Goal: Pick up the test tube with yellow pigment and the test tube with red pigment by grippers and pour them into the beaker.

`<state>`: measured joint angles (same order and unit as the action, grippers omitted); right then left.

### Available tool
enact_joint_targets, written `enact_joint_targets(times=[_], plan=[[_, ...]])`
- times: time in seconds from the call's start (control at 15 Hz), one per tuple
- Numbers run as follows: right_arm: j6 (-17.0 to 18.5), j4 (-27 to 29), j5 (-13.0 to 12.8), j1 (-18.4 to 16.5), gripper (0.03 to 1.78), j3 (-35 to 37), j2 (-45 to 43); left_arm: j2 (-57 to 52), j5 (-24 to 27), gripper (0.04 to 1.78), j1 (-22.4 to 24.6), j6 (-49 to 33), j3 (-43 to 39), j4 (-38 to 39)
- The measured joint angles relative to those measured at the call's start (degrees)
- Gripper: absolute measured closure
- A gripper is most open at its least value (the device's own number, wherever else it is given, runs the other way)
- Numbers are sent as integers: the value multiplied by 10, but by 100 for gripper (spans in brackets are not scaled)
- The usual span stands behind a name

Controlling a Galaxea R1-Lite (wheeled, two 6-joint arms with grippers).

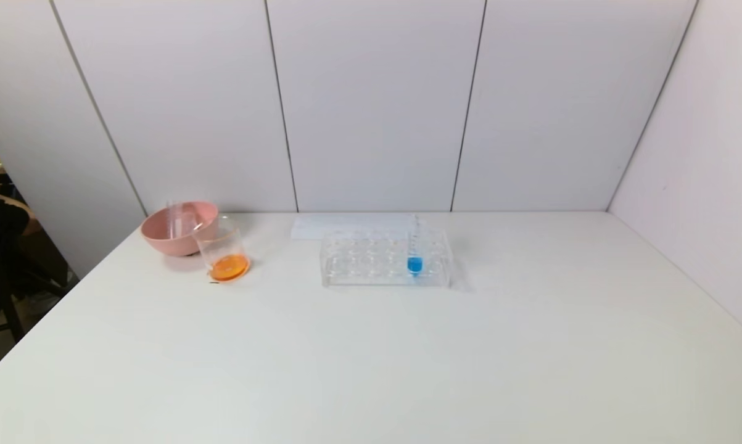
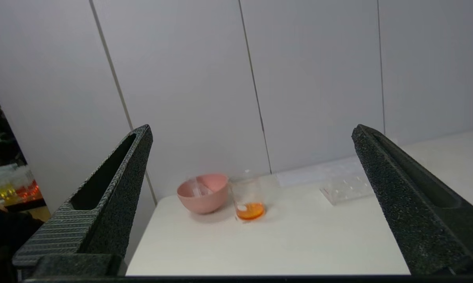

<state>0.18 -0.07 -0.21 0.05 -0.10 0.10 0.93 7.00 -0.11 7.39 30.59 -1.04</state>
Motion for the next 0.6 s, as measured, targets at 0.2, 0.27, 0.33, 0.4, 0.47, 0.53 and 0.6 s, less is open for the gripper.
enact_joint_targets(times=[0.2,0.27,0.33,0.4,0.47,0.53,0.6], plan=[[0,0,0,0,11,0,0,-8,-21,4,1,0,-120,185],[0,0,0,0,11,0,0,-9,-25,4,1,0,-163,231],[0,0,0,0,11,0,0,-9,-27,4,1,0,-204,267],[0,0,0,0,11,0,0,-9,-29,4,1,0,-242,298],[0,0,0,0,11,0,0,-9,-33,4,1,0,-274,314],[0,0,0,0,11,0,0,-9,-44,4,1,0,-290,305],[0,0,0,0,11,0,0,-9,-49,4,1,0,-298,285]])
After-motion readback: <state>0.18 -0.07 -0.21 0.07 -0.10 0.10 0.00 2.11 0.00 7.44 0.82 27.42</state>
